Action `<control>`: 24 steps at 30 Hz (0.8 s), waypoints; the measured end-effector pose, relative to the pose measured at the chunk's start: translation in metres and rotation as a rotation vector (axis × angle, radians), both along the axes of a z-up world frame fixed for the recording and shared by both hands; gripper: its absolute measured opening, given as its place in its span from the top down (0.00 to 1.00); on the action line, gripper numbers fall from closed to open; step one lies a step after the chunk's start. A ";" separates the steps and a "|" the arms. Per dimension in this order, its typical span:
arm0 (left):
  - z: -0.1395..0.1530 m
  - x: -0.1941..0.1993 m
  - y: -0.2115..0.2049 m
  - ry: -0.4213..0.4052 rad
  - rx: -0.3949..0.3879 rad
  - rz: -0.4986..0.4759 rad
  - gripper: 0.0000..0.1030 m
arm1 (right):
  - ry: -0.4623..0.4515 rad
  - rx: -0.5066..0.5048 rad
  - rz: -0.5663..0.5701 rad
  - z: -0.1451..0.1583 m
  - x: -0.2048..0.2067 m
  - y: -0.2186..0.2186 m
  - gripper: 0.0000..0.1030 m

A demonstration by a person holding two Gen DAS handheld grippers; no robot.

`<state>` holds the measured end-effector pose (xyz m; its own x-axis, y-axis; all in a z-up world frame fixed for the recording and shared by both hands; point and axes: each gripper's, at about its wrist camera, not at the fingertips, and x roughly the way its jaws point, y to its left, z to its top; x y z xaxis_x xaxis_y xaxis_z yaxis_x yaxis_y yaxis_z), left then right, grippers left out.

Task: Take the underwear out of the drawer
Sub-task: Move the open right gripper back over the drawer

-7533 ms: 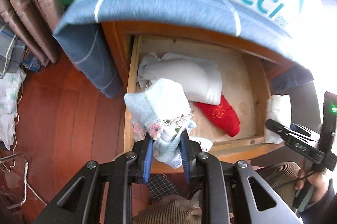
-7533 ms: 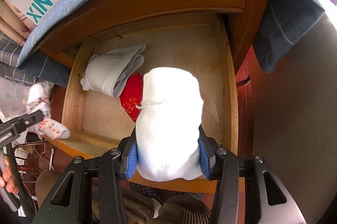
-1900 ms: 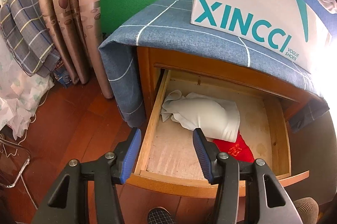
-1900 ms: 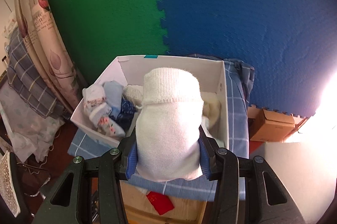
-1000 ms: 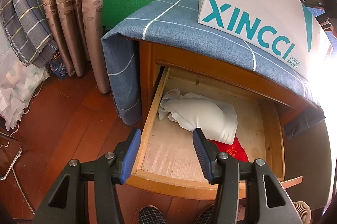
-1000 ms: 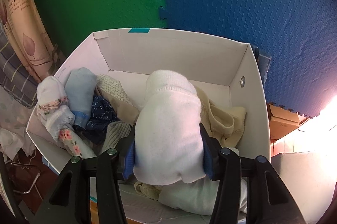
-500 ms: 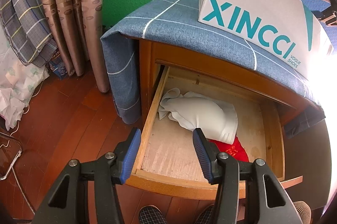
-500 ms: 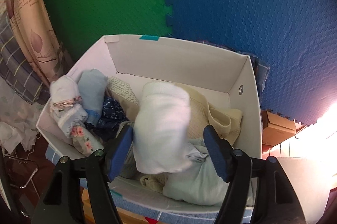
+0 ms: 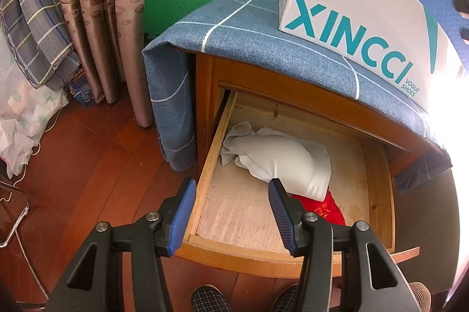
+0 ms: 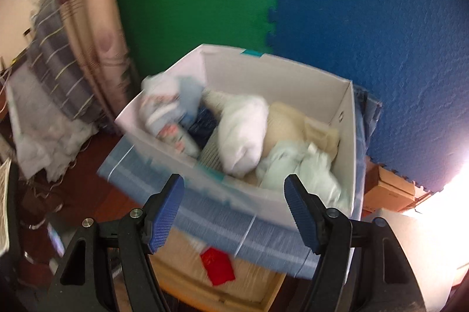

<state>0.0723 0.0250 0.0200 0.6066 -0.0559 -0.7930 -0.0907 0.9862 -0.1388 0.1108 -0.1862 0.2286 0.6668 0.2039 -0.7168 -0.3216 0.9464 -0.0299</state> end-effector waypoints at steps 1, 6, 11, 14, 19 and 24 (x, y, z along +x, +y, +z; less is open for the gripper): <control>0.000 0.000 0.000 -0.001 0.000 0.000 0.49 | 0.007 -0.002 0.010 -0.004 -0.008 0.000 0.34; 0.000 0.000 0.002 0.005 -0.012 0.008 0.49 | 0.072 -0.033 0.081 -0.038 -0.045 0.003 0.34; 0.000 0.001 0.003 0.008 -0.021 0.017 0.49 | 0.183 -0.092 0.148 -0.090 -0.063 0.015 0.34; 0.000 0.000 0.005 0.009 -0.025 0.018 0.49 | 0.244 -0.134 0.169 -0.126 -0.063 0.025 0.34; -0.001 0.000 0.008 0.010 -0.039 0.027 0.49 | 0.334 -0.178 0.171 -0.178 -0.051 0.034 0.34; -0.002 0.000 0.012 0.009 -0.062 0.039 0.49 | 0.393 -0.201 0.151 -0.212 -0.035 0.038 0.34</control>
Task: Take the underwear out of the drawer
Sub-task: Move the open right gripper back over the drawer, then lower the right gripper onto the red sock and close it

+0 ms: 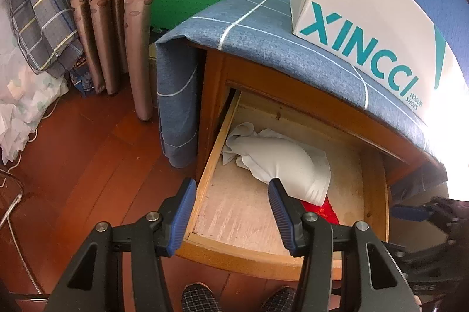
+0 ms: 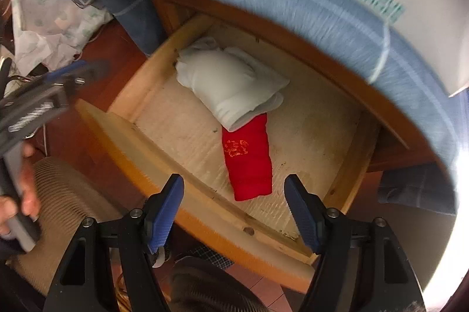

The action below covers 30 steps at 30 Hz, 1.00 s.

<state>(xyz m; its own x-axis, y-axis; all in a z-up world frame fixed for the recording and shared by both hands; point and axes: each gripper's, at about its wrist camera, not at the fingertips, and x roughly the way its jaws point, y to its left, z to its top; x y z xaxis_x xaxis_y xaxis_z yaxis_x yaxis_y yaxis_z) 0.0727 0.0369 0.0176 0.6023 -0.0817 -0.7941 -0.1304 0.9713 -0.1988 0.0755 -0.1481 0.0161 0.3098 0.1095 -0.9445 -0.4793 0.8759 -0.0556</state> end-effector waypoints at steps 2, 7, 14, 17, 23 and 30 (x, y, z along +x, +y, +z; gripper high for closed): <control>-0.001 0.001 0.001 0.000 -0.008 0.002 0.49 | 0.026 -0.003 -0.008 -0.013 0.009 0.001 0.34; -0.002 0.001 0.002 0.005 -0.014 0.000 0.49 | 0.063 -0.052 0.004 -0.041 0.027 0.007 0.34; -0.004 0.003 0.003 0.010 -0.031 0.003 0.49 | 0.111 -0.098 0.026 -0.072 0.045 0.015 0.34; -0.005 0.003 0.004 0.012 -0.033 0.002 0.49 | 0.139 -0.118 0.036 -0.086 0.053 0.018 0.34; -0.006 0.004 0.004 0.021 -0.041 0.003 0.49 | 0.195 -0.166 0.083 -0.113 0.066 0.026 0.34; -0.009 0.007 0.004 0.027 -0.038 0.001 0.49 | 0.240 -0.197 0.121 -0.128 0.084 0.034 0.34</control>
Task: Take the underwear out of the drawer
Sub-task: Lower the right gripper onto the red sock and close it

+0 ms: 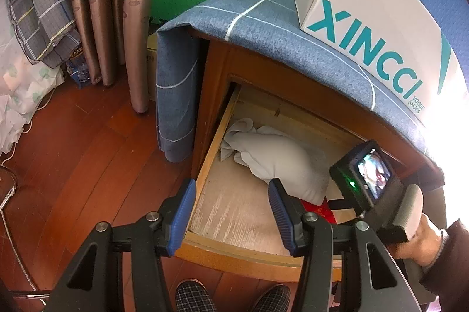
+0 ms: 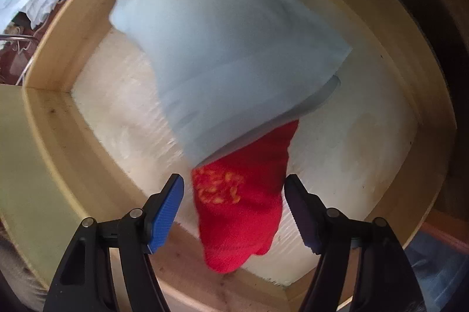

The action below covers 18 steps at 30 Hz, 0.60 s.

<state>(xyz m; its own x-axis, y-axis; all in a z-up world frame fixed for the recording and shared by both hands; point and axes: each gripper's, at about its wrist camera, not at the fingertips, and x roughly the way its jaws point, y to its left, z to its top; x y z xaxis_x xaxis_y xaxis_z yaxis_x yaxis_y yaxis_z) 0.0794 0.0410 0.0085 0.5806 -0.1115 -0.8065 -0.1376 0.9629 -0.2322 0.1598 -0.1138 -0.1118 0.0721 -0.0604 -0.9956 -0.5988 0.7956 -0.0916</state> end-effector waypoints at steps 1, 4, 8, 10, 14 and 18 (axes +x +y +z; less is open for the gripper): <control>0.000 0.000 0.000 0.001 0.000 0.001 0.49 | 0.021 0.002 -0.001 -0.003 0.002 0.001 0.34; -0.002 0.002 0.001 0.005 -0.003 0.001 0.49 | 0.014 -0.004 0.012 -0.002 0.008 0.002 0.34; -0.002 0.002 0.001 0.007 -0.002 -0.001 0.49 | 0.014 -0.007 -0.004 -0.007 0.012 0.000 0.34; -0.002 0.002 0.001 0.007 -0.003 -0.001 0.49 | 0.025 -0.004 -0.010 -0.011 0.013 0.002 0.34; -0.002 0.002 0.001 0.009 -0.005 -0.001 0.49 | 0.033 -0.023 -0.005 -0.016 0.017 0.001 0.35; -0.003 0.003 0.001 0.010 -0.006 -0.002 0.49 | 0.039 -0.031 0.006 -0.023 0.020 0.014 0.38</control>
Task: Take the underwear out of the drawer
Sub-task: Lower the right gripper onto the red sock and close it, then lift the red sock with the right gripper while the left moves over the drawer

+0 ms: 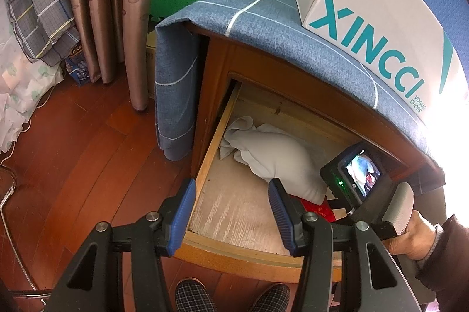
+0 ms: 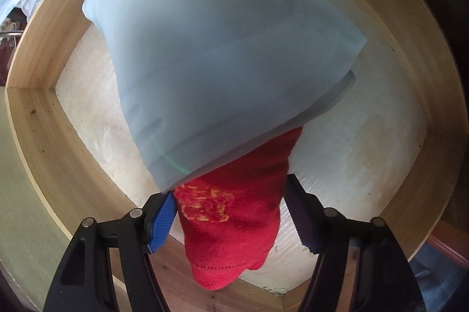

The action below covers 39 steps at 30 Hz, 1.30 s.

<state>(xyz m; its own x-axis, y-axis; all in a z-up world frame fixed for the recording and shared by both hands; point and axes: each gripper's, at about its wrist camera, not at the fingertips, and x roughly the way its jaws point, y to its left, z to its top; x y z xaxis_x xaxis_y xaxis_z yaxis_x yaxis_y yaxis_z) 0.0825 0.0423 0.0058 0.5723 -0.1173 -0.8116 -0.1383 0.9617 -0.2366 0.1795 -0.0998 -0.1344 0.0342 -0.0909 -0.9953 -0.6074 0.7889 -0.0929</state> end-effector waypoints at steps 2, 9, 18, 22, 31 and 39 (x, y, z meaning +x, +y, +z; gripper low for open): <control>0.000 0.000 0.000 0.002 0.001 -0.001 0.49 | 0.010 0.000 0.004 -0.001 -0.003 0.003 0.42; -0.001 0.001 0.000 0.003 0.002 -0.001 0.49 | 0.004 0.006 0.004 0.003 -0.006 0.008 0.56; -0.003 0.002 0.001 0.005 0.002 0.000 0.49 | -0.031 -0.024 -0.042 0.021 -0.002 0.009 0.64; -0.003 0.002 0.000 0.006 0.007 -0.001 0.49 | -0.074 -0.011 -0.090 0.033 -0.006 0.001 0.64; -0.002 0.002 -0.004 0.009 0.021 -0.006 0.49 | -0.194 0.086 -0.231 0.072 -0.035 -0.023 0.65; -0.002 0.001 -0.007 0.013 0.038 -0.010 0.49 | -0.276 0.191 -0.337 0.109 -0.064 -0.039 0.66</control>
<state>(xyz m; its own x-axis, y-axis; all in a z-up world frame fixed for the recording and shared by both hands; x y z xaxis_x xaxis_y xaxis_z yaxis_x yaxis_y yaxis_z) 0.0831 0.0351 0.0041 0.5605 -0.0918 -0.8231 -0.1314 0.9714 -0.1978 0.1154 -0.1389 -0.0258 0.2996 0.0412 -0.9532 -0.2877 0.9565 -0.0491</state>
